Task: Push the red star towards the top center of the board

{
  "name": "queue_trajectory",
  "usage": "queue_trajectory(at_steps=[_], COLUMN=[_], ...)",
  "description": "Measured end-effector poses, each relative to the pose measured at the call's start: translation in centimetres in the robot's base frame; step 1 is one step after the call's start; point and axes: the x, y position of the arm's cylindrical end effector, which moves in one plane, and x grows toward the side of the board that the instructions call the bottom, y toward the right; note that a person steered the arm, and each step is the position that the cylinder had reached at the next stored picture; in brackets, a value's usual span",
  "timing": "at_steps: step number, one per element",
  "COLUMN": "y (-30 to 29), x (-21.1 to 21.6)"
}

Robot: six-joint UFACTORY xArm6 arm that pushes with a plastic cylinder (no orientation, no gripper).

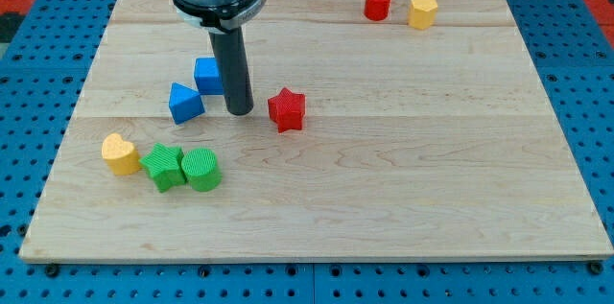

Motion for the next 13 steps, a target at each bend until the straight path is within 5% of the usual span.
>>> queue_trajectory(at_steps=[1, 2, 3, 6, 7, 8, 9, 10, 11, 13], y=[7.1, 14.1, 16.5, 11.3, 13.7, 18.7, 15.0, 10.2, 12.9, 13.6], x=[-0.2, -6.9, -9.2, -1.6, 4.1, 3.4, -1.1, 0.5, -0.7, -15.0])
